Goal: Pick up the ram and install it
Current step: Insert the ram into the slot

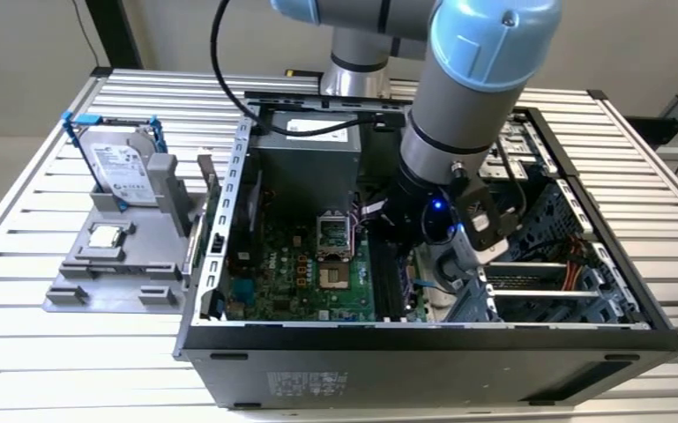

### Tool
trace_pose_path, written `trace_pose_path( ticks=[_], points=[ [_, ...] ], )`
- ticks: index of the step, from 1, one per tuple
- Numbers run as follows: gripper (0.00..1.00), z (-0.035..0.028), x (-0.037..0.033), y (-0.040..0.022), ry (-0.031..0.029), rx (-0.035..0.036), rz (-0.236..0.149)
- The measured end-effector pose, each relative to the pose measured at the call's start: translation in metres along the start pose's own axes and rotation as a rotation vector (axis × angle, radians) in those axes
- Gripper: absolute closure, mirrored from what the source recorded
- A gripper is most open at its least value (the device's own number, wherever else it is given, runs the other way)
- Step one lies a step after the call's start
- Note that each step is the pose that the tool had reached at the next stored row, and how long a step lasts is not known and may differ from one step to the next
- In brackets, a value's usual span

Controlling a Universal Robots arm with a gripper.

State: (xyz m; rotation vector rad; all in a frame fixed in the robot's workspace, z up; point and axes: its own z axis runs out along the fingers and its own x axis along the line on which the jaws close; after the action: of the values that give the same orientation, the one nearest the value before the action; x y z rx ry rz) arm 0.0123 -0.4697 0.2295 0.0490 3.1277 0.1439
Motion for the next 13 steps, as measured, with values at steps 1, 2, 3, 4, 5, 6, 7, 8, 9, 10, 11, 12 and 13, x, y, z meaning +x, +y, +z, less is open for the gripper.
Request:
trace_pose_path(
  ticks=[1,2,3,4,5,6,7,8,9,10,11,12,13],
  points=[
    [1.00,0.0000,-0.0001,0.0000,0.0005,-0.0160,0.000],
    [1.00,0.0000,-0.0004,0.0001,0.0007,-0.0181,0.000],
    [1.00,-0.0002,-0.0005,0.0001,0.0015,-0.0182,0.000],
    [1.00,-0.0002,-0.0005,0.0001,0.0021,-0.0181,0.001],
    [1.00,-0.0002,-0.0005,0.0000,0.0028,-0.0174,0.002],
    [1.00,-0.0001,-0.0007,-0.0004,0.0032,-0.0175,0.004],
    [1.00,-0.0002,-0.0007,-0.0015,0.0033,-0.0172,0.007],
    [1.00,-0.0002,-0.0007,-0.0024,0.0028,-0.0172,0.013],
    [1.00,-0.0001,-0.0007,-0.0028,0.0020,-0.0172,0.021],
    [1.00,0.0002,-0.0007,-0.0028,0.0010,-0.0173,0.031],
    [1.00,0.0005,-0.0007,-0.0029,-0.0001,-0.0172,0.042],
    [1.00,0.0008,-0.0007,-0.0030,-0.0012,-0.0170,0.053],
    [1.00,0.0011,-0.0010,-0.0030,-0.0020,-0.0168,0.060]
  ],
)
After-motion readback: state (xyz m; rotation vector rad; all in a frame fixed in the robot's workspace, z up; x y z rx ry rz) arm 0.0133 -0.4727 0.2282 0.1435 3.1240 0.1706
